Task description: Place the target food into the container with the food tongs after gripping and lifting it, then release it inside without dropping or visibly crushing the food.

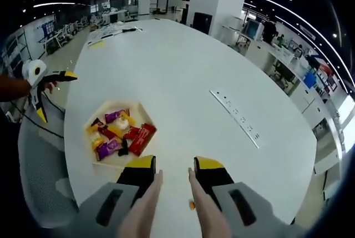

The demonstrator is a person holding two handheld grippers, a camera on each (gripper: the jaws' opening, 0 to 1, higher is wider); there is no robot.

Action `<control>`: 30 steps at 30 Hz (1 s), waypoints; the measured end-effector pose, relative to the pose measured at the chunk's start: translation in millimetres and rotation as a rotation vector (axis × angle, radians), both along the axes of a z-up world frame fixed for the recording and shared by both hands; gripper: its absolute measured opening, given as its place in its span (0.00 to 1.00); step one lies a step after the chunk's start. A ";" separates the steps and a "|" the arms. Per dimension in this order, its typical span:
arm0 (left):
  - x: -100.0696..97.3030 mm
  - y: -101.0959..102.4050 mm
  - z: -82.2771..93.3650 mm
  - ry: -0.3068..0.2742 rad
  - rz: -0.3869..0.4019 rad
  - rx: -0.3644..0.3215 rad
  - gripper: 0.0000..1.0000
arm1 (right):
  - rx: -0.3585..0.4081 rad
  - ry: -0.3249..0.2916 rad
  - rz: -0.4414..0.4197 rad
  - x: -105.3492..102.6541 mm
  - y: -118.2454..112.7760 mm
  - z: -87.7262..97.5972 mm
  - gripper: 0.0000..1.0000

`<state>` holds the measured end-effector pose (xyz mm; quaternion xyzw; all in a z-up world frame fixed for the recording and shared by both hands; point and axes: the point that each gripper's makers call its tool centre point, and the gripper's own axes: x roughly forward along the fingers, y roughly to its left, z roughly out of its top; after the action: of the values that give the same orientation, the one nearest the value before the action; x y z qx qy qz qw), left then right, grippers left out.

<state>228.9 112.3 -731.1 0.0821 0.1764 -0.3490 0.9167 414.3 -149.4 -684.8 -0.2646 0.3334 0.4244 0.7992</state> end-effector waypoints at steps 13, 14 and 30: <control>0.6 1.1 -0.5 0.004 0.010 -0.001 0.99 | 0.022 -0.036 0.085 3.0 -26.9 -9.7 0.27; 0.7 1.3 -0.7 0.005 0.012 0.000 0.99 | 0.022 -0.037 0.093 3.1 -29.0 -9.9 0.27; 1.1 3.4 -7.4 0.027 0.024 0.019 0.99 | 0.007 -0.036 0.169 9.6 -59.0 -28.6 0.28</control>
<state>230.0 115.7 -738.5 0.0838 0.1932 -0.3376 0.9174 423.8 -208.4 -713.4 -0.2966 0.2942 0.4865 0.7673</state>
